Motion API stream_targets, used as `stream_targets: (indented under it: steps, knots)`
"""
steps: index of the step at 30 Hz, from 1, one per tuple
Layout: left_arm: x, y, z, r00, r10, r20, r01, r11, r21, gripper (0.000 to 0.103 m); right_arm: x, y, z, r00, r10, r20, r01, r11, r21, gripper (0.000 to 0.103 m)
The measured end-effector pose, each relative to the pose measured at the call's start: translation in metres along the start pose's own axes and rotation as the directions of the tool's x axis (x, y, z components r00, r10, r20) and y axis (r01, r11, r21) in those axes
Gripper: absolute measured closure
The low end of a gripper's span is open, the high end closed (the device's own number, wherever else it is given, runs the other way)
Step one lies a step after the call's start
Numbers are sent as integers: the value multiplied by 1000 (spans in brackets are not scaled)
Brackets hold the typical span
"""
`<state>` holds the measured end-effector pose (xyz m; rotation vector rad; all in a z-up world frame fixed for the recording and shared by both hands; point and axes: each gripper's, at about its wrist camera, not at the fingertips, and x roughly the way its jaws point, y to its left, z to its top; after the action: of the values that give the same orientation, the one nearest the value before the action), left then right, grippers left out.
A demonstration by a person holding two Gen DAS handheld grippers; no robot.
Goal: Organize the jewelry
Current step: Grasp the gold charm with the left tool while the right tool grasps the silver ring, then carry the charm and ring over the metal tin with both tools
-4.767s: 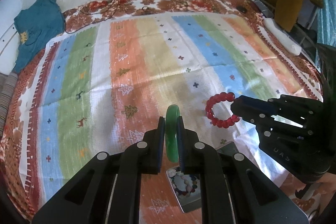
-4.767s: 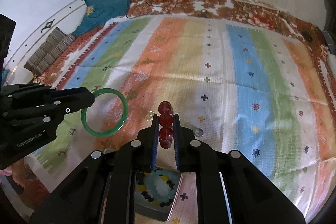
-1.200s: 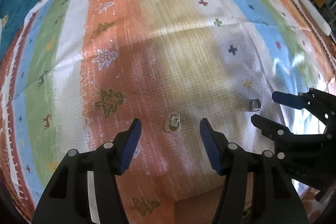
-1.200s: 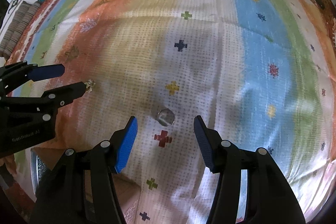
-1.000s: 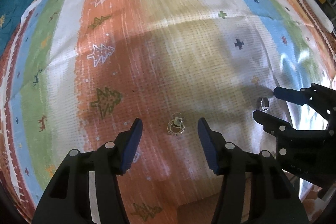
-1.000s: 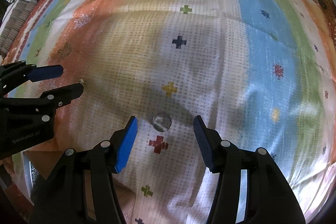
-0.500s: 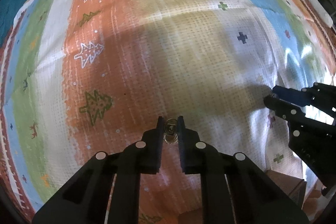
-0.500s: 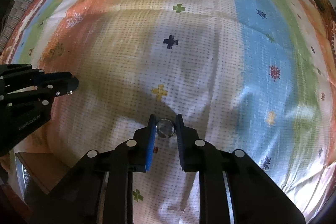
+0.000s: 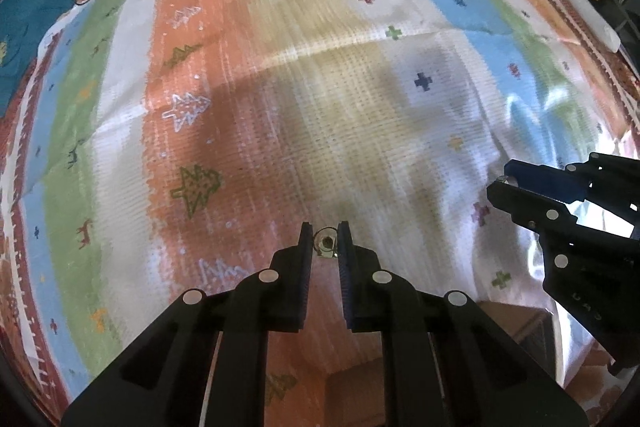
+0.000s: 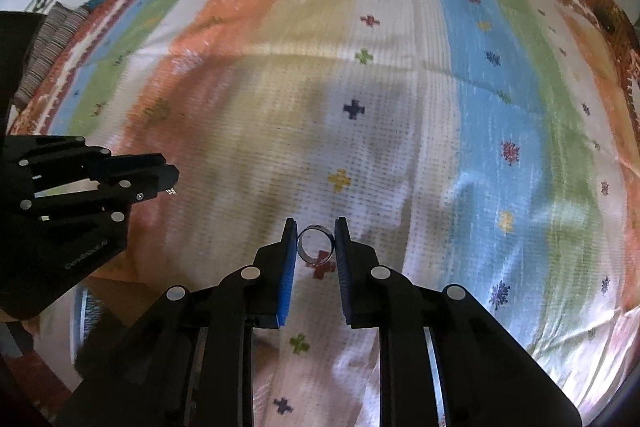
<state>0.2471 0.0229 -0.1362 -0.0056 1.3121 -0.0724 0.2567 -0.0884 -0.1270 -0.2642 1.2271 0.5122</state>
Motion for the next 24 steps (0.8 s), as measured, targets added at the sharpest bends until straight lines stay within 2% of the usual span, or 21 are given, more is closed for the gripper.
stream_targets:
  steps: [17, 24]
  knots:
    - [-64, 10, -17, 991, -43, 127, 45, 999, -16, 91, -51, 29, -12, 992, 37, 119, -32, 999, -39, 83]
    - [-101, 3, -30, 975, -76, 209, 77, 997, 0, 91, -74, 34, -19, 983, 65, 170, -59, 997, -44, 83]
